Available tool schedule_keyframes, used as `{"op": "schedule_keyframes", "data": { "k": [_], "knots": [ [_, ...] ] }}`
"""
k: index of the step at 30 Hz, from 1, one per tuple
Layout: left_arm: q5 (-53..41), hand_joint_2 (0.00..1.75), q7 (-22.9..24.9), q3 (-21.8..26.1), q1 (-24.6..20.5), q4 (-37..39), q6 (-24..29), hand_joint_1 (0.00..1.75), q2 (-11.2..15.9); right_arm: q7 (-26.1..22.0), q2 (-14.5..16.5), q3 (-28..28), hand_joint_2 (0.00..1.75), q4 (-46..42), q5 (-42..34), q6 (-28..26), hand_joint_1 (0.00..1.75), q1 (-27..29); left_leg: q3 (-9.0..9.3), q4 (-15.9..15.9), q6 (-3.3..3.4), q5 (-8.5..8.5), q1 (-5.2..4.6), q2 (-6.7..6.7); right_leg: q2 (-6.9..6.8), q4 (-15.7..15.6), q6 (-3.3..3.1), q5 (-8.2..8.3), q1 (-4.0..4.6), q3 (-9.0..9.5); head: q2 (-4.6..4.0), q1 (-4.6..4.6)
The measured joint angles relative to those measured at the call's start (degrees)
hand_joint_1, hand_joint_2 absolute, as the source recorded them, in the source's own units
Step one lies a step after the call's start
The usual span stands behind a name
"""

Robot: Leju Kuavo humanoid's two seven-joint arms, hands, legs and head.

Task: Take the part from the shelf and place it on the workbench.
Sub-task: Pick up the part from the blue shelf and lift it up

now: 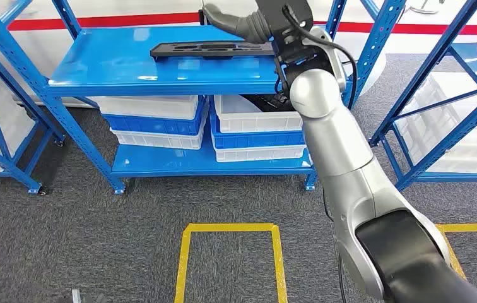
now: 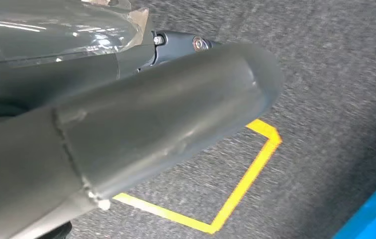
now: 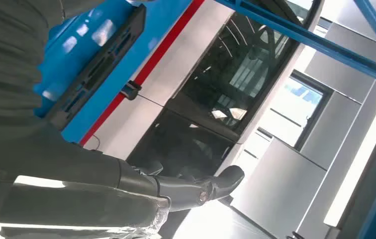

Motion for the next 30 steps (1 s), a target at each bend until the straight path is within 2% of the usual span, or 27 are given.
{"op": "schedule_keyframes", "data": {
  "k": [3, 4, 5, 6, 7, 8, 9, 10, 12, 14, 16, 17, 18, 19, 20, 22, 23, 24, 26, 27, 28, 29, 30],
  "knots": [
    [0.0, 0.0, 0.2, 0.0, 0.0, 0.0, 0.0, 0.0, -0.1, 0.0, -0.2, 0.0, 1.75, 0.0, 0.1, -0.1, 0.0, 0.5, 0.44, 0.0, -0.04, -0.57, -0.03, -0.28, 0.0, 4.2, 0.4, -1.1, -0.05, -3.84, 0.0, 0.08],
    [0.0, 0.0, 0.2, 0.1, 0.1, 0.0, 0.0, 0.0, -0.2, 0.0, -0.4, 0.0, 1.75, 0.1, 0.1, -0.1, 0.0, 0.8, 0.77, 0.0, -0.13, -0.87, -0.05, -0.45, -0.01, 3.5, 0.7, -0.31, -0.05, -4.37, 0.0, 0.14],
    [-0.1, 0.0, 0.3, 0.1, 0.1, 0.0, 0.0, 0.0, -0.3, 0.0, -0.5, 0.0, 1.75, 0.1, 0.2, -0.2, 0.0, 0.9, 1.22, 0.1, -0.27, -1.21, -0.06, -0.6, -0.01, 0.6, 1.12, 1.59, -0.07, -3.8, 0.0, 0.18],
    [-0.1, 0.0, 0.3, 0.1, 0.1, 0.0, 0.1, 0.0, -0.4, 0.0, -0.6, 0.0, 1.75, 0.1, 0.3, -0.2, 0.0, 1.0, 1.69, 0.0, -0.46, -1.6, -0.07, -0.72, -0.02, -3.9, 1.56, 4.22, -0.09, -2.46, 0.0, 0.23],
    [-0.1, 0.0, 0.3, 0.2, 0.0, 0.0, 0.1, 0.0, -0.4, 0.0, -0.8, 0.0, 1.75, 0.1, 0.4, -0.3, 0.0, 1.1, 2.15, 0.1, -0.71, -1.99, -0.12, -0.79, -0.04, -7.9, 1.51, 6.31, -0.02, -1.27, 0.0, 0.23],
    [-0.2, 0.0, 0.3, 0.3, 0.0, 0.0, 0.1, 0.0, -0.5, 0.0, -0.8, 0.0, 1.75, 0.1, 0.5, -0.3, 0.0, 1.1, 2.42, 0.1, -0.99, -2.35, -0.16, -0.82, -0.08, -11.0, 1.11, 7.6, 0.11, -0.27, 0.0, 0.23],
    [-0.2, 0.0, 0.4, 0.3, 0.0, 0.0, 0.1, 0.0, -0.5, 0.0, -0.9, 0.0, 1.75, 0.1, 0.6, -0.4, 0.0, 1.1, 2.56, 0.0, -1.31, -2.62, -0.19, -0.84, -0.12, -12.5, 0.5, 8.26, 0.24, 0.33, 0.0, 0.19],
    [-0.2, 0.0, 0.4, 0.4, -0.1, 0.0, 0.1, 0.0, -0.5, 0.0, -0.9, -0.1, 1.75, 0.1, 0.6, -0.4, 0.0, 1.2, 2.64, 0.2, -1.62, -2.71, -0.22, -0.86, -0.14, -12.8, -0.36, 8.16, 0.34, 0.53, 0.0, 0.15],
    [-0.2, 0.0, 0.4, 0.4, -0.1, 0.0, 0.1, 0.0, -0.6, -0.1, -0.8, -0.2, 1.75, 0.1, 0.7, -0.5, 0.0, 1.2, 2.63, 0.9, -2.13, -2.88, -0.15, -0.78, -0.09, -13.0, -1.26, 8.4, -0.04, 1.56, 0.0, 0.1],
    [-0.2, 0.0, 0.4, 0.5, -0.2, 0.0, 0.1, 0.0, -0.6, -0.1, -0.7, -0.2, 1.75, 0.0, 0.7, -0.6, 0.0, 1.1, 0.94, 4.4, -2.7, -3.57, 0.03, -0.51, -0.08, -13.3, -1.96, 8.07, -0.53, 2.63, 0.0, -0.1],
    [-0.7, 0.0, 0.4, 0.5, -0.3, 0.0, 0.3, 0.0, -0.6, -0.2, -0.5, -0.2, 1.75, 0.0, 0.8, -0.7, 0.0, 1.1, -3.35, 11.2, -3.43, -5.77, 0.37, -0.21, -0.13, -13.3, -2.46, 7.5, -0.64, 3.34, 0.0, -0.36],
    [-1.0, 0.0, 0.4, 0.5, -0.3, 0.0, 0.4, 0.0, -0.7, -0.2, -0.5, -0.2, 1.75, 0.0, 0.8, -0.7, 0.0, 1.3, -5.73, 14.4, -3.77, -7.04, 0.59, -0.13, -0.11, -13.3, -2.53, 7.16, -0.66, 3.62, 0.0, -0.43],
    [-1.2, 0.0, 0.4, 0.5, -0.3, 0.0, 0.5, 0.0, -0.7, -0.2, -0.4, -0.2, 1.75, 0.0, 0.9, -0.7, 0.0, 1.5, -7.58, 16.3, -4.04, -7.75, 0.81, -0.04, -0.08, -13.3, -2.49, 6.79, -0.69, 3.95, 0.0, -0.45],
    [-1.4, 0.0, 0.4, 0.5, -0.3, 0.0, 0.6, 0.0, -0.7, -0.2, -0.4, -0.2, 1.75, 0.0, 0.9, -0.7, 0.0, 1.8, -8.47, 16.2, -4.23, -7.27, 1.02, 0.04, -0.05, -13.3, -2.35, 6.4, -0.75, 4.37, 0.0, -0.45],
    [-1.6, 0.0, 0.4, 0.5, -0.3, 0.0, 0.7, 0.0, -0.7, -0.2, -0.4, -0.3, 1.75, 0.0, 0.9, -0.7, 0.0, 1.9, -8.19, 13.9, -4.35, -5.48, 1.21, 0.12, -0.02, -13.3, -2.16, 5.97, -0.85, 4.88, 0.0, -0.47],
    [-1.7, 0.0, 0.4, 0.5, -0.3, 0.0, 0.7, 0.0, -0.7, -0.2, -0.4, -0.3, 1.75, 0.0, 0.9, -0.7, 0.0, 2.0, -5.38, 5.8, -4.48, -0.22, 1.43, 0.42, -0.01, -13.3, -1.58, 5.07, -1.03, 6.06, 0.0, -0.53],
    [-1.8, 0.0, 0.4, 0.5, -0.3, 0.0, 0.7, 0.0, -0.7, -0.2, -0.4, -0.4, 1.75, 0.0, 0.9, -0.7, 0.0, 1.9, -4.11, 2.7, -4.29, 1.04, 1.37, 0.58, 0.0, -13.4, -1.19, 4.65, -1.02, 6.47, 0.0, -0.6],
    [-1.9, 0.0, 0.4, 0.5, -0.4, 0.0, 0.7, 0.0, -0.8, -0.2, -0.4, -0.4, 1.75, -0.1, 0.9, -0.7, 0.0, 1.9, -3.19, 0.8, -3.97, 1.47, 1.22, 0.7, 0.01, -13.6, -0.74, 4.28, -0.96, 6.73, 0.0, -0.67],
    [-1.9, 0.0, 0.4, 0.5, -0.4, 0.0, 0.8, 0.0, -0.8, -0.2, -0.4, -0.5, 1.75, -0.2, 1.0, -0.7, 0.0, 1.9, -2.33, -0.2, -2.76, 0.8, 0.85, 0.59, 0.02, -13.7, 0.3, 4.29, -0.66, 7.25, 0.0, -0.68],
    [-2.0, 0.0, 0.3, 0.5, -0.4, 0.0, 0.8, 0.0, -0.8, -0.2, -0.4, -0.5, 1.75, -0.3, 1.0, -0.7, 0.0, 1.9, -1.67, -0.5, -2.17, 0.99, 0.77, 0.45, -0.01, -13.4, 0.76, 4.33, -0.58, 7.3, 0.0, -0.59],
    [-2.0, 0.0, 0.3, 0.5, -0.5, 0.0, 0.8, 0.0, -0.8, -0.2, -0.4, -0.6, 1.75, -0.4, 1.0, -0.7, 0.0, 1.9, -1.03, -0.7, -1.64, 1.1, 0.72, 0.31, -0.04, -12.1, 1.08, 4.43, -0.53, 6.99, 0.0, -0.48],
    [-2.0, 0.0, 0.2, 0.5, -0.5, 0.0, 0.8, 0.0, -0.9, -0.2, -0.5, -0.6, 1.75, -0.5, 1.0, -0.7, 0.0, 1.9, -0.36, -0.8, -1.17, 1.0, 0.66, 0.22, -0.06, -9.9, 1.16, 4.21, -0.55, 5.81, 0.0, -0.35],
    [-2.0, 0.0, 0.2, 0.5, -0.6, -0.1, 0.8, 0.0, -0.9, -0.2, -0.5, -0.7, 1.75, -0.6, 1.0, -0.7, 0.0, 1.9, 0.12, -0.9, -0.86, 0.77, 0.61, 0.15, -0.08, -6.6, 1.1, 3.65, -0.59, 3.7, 0.0, -0.28]
  ]
}}
